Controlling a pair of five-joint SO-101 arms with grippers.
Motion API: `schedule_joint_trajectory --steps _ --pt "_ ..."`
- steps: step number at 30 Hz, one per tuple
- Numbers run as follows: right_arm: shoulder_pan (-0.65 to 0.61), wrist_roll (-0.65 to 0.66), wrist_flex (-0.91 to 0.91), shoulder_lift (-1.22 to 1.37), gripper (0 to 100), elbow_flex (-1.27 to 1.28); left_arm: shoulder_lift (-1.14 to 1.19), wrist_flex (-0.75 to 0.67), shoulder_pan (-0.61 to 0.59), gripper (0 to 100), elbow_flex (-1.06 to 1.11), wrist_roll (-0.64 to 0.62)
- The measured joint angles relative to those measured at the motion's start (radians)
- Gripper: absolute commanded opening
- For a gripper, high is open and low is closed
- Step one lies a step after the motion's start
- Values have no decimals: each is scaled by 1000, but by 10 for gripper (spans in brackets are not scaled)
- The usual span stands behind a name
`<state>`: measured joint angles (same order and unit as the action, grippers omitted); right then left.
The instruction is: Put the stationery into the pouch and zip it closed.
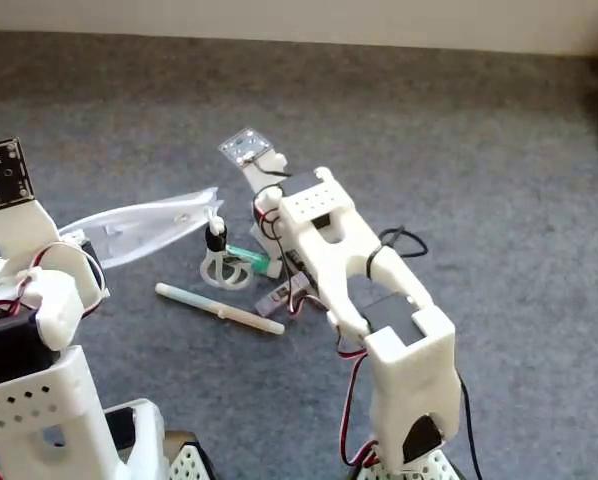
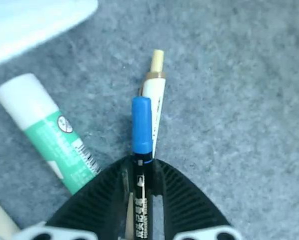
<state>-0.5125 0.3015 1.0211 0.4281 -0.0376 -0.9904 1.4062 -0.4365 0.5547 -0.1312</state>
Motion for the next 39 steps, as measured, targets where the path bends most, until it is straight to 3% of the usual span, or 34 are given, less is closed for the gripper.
schedule_joint_trajectory --steps 18,31,39 --pt "80 -54 35 -104 5 25 0 0 0 7 0 0" --pt "81 -54 35 -414 5 247 -9 0 164 7 0 0" --pt "186 -147 -61 -546 5 388 11 -28 242 7 0 0"
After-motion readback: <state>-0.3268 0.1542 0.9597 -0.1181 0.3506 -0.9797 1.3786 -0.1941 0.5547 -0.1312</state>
